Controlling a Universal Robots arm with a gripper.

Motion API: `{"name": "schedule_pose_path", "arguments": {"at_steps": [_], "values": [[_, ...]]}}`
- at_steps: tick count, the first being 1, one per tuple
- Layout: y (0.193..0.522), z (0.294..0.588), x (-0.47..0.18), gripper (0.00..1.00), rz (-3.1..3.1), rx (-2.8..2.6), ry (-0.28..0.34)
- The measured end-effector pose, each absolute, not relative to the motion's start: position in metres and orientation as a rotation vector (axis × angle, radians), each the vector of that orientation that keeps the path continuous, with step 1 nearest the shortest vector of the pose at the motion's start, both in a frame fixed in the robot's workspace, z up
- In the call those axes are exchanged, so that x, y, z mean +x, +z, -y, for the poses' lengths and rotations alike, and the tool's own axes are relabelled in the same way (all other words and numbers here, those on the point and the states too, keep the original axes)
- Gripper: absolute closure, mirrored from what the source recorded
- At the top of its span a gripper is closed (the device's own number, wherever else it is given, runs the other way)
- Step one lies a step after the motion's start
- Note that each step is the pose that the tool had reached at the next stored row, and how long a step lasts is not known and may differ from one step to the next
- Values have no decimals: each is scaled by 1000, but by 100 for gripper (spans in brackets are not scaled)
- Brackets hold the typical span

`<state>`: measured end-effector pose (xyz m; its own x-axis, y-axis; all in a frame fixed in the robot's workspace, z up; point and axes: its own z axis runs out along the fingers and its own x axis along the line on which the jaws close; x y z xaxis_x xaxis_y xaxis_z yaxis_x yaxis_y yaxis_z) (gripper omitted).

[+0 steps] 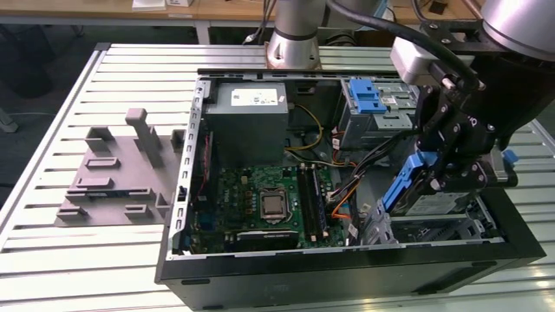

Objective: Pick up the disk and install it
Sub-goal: 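Insert the disk into the insertion slot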

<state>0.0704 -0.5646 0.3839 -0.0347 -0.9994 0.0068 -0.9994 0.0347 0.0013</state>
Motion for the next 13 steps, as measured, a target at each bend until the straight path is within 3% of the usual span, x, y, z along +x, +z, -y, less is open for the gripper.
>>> {"name": "schedule_pose_path", "arguments": {"at_steps": [13], "values": [[376, 565, 70, 64, 2255, 2178, 6]]}}
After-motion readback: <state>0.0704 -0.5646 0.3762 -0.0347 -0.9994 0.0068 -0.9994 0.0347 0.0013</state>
